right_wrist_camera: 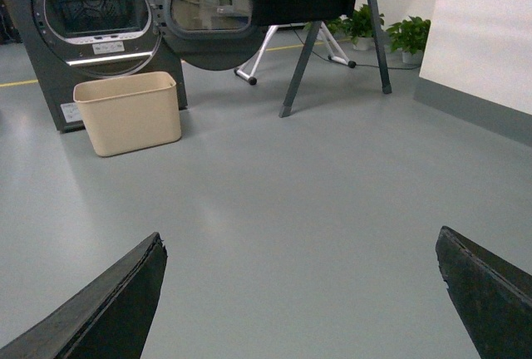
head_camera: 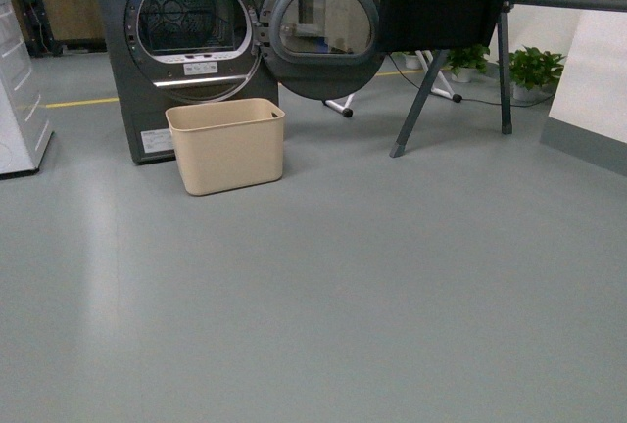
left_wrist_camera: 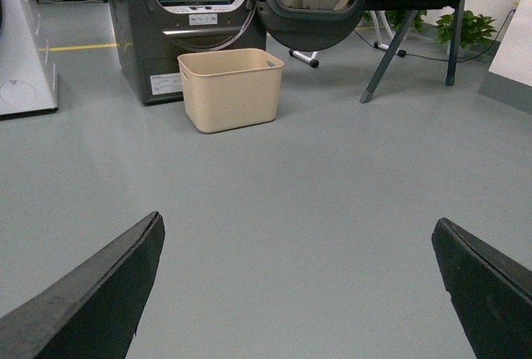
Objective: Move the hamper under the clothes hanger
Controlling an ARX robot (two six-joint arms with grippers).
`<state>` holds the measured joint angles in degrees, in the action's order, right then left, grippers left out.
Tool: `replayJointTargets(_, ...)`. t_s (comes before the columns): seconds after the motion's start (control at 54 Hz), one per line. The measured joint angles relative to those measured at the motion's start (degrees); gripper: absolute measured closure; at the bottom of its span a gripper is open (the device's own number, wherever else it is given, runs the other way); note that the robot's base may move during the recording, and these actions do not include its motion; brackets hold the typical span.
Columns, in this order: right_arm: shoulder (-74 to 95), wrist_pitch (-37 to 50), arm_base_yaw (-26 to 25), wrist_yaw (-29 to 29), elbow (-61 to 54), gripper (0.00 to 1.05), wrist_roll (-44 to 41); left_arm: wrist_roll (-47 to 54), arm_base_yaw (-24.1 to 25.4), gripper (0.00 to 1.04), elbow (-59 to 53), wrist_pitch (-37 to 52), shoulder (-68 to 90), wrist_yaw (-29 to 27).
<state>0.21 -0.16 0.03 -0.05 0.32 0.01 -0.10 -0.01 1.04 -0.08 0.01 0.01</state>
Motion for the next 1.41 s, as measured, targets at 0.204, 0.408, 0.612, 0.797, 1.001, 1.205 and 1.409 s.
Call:
replayJointTargets(0.204,0.0,0.0,0.0,0.0,0.0,0.08,0.0,0.0,0.0,0.07,0.0,0.0,0.0,0.0)
replayJointTargets(0.408,0.0,0.0,0.0,0.0,0.0,0.08,0.0,0.0,0.0,0.07,0.0,0.0,0.0,0.02)
replayJointTargets(0.612,0.0,0.0,0.0,0.0,0.0,0.08,0.0,0.0,0.0,0.07,0.0,0.0,-0.02,0.02)
replayJointTargets(0.797,0.0,0.0,0.0,0.0,0.0,0.08,0.0,0.0,0.0,0.07,0.0,0.0,0.0,0.02)
replayJointTargets(1.001,0.0,0.0,0.0,0.0,0.0,0.08,0.0,0.0,0.0,0.07,0.0,0.0,0.0,0.04)
replayJointTargets(1.205,0.0,0.0,0.0,0.11,0.0,0.08,0.02,0.02,0.0,0.07,0.0,0.02,0.11,0.04)
replayJointTargets(1.409,0.0,-0.02,0.0,-0.04,0.0,0.08,0.0,0.0,0.0,0.07,0.0,0.0,0.04,0.11)
